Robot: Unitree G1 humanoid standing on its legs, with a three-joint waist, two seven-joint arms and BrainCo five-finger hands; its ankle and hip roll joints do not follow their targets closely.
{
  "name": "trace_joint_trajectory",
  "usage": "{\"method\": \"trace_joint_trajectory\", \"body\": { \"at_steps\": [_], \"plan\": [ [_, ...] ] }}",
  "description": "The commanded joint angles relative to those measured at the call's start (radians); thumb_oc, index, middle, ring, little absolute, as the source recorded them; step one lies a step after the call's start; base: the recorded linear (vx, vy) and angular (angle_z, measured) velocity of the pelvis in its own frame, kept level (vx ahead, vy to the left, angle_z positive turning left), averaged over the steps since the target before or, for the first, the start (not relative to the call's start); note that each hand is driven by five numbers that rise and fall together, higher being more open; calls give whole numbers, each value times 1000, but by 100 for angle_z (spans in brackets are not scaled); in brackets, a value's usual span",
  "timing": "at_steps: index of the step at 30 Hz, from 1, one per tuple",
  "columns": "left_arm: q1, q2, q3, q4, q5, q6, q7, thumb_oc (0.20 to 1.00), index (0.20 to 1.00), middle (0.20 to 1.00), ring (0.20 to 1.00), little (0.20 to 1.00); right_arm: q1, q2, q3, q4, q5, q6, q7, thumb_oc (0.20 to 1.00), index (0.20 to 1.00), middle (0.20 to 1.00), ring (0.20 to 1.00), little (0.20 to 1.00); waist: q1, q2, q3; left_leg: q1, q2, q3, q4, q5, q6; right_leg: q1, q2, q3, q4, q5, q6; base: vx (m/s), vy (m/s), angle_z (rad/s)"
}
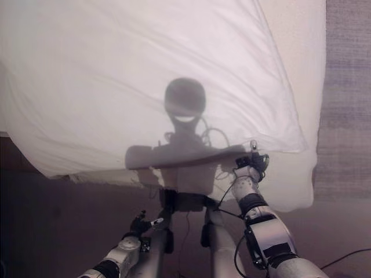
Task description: Make the bed
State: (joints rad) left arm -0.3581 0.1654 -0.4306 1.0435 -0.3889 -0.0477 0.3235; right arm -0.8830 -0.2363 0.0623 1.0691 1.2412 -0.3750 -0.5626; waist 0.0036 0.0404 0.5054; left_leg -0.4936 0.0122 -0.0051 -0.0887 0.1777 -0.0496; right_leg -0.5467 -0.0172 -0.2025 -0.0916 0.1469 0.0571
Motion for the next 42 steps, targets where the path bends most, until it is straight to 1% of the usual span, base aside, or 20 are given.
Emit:
{"method": "trace_joint_trajectory", "body": {
  "at_steps": [1,2,3,7,14,16,20,21,23,29,37,42],
  "plan": [
    [6,19,-25,-4,-41,-8,-4,1000,1000,1000,1000,1000,-230,-144,40,-152,-63,-37,161,1000,1000,1000,1000,1000,52,-11,5,20,-67,12,1,-39,-31,85,-16,6,16,13,58,0,0,0],
    [6,20,-25,-4,-41,-9,-4,1000,1000,1000,1000,1000,-231,-144,40,-152,-63,-37,161,1000,1000,1000,1000,1000,51,-11,5,15,-68,11,1,-33,-31,81,-17,5,16,17,58,0,0,0],
    [5,21,-23,2,-33,-8,-1,1000,1000,1000,1000,1000,-222,-142,53,-220,-79,-62,160,1000,1000,1000,1000,1000,47,-17,3,20,-66,11,1,-39,-32,86,-16,7,18,11,57,0,0,0],
    [4,23,-21,10,-22,-6,6,1000,1000,1000,1000,1000,-199,-128,68,-319,-117,-93,143,1000,1000,1000,1000,1000,36,-31,-3,20,-66,10,1,-34,-31,83,-15,7,22,12,54,-5,-3,2],
    [2,27,-16,7,-27,-6,15,1000,1000,1000,1000,1000,-213,-144,92,-340,-183,-81,99,1000,1000,1000,1000,1000,32,-49,-4,30,-59,12,1,-40,-31,92,-13,3,28,3,53,0,0,0],
    [1,26,-15,-1,-30,-7,19,1000,1000,1000,1000,1000,-208,-147,102,-377,-214,-79,82,1000,1000,1000,1000,1000,28,-54,-5,30,-57,9,1,-36,-30,91,-14,-1,31,3,52,0,0,0],
    [-3,23,-4,-3,-19,-6,34,1000,1000,1000,1000,1000,-129,-122,115,-554,-302,-104,45,1000,1000,1000,1000,1000,19,-68,-5,35,-55,4,1,-37,-29,95,-14,-7,41,-4,51,0,0,0],
    [-2,23,-4,-3,-19,-6,34,1000,1000,1000,1000,1000,-128,-121,115,-555,-303,-104,44,1000,1000,1000,1000,1000,20,-68,-4,39,-55,5,1,-41,-30,99,-13,-6,41,-7,51,0,0,0],
    [5,23,11,1,2,2,40,1000,1000,1000,1000,1000,-45,-96,110,-652,-342,-118,42,1000,1000,1000,1000,1000,15,-76,-5,43,-54,2,1,-42,-28,102,-14,-12,43,-9,51,0,0,0],
    [12,27,30,22,19,8,46,1000,1000,1000,1000,1000,18,-72,122,-695,-335,-111,68,1000,1000,1000,1000,1000,10,-87,-10,48,-54,7,1,-39,-25,108,-13,-8,39,-6,50,-6,-3,3],
    [32,32,41,9,25,6,49,1000,1000,1000,1000,1000,75,-68,126,-739,-337,-104,87,1000,1000,1000,1000,1000,9,-84,-10,66,-51,14,1,-45,-23,116,-12,-3,49,-15,49,-2,0,-1],
    [33,34,44,5,27,7,43,1000,1000,1000,1000,1000,82,-72,126,-730,-335,-89,95,1000,1000,1000,1000,1000,11,-85,-9,71,-51,14,1,-46,-21,117,-13,-4,60,-19,48,0,0,0]
  ]
}}
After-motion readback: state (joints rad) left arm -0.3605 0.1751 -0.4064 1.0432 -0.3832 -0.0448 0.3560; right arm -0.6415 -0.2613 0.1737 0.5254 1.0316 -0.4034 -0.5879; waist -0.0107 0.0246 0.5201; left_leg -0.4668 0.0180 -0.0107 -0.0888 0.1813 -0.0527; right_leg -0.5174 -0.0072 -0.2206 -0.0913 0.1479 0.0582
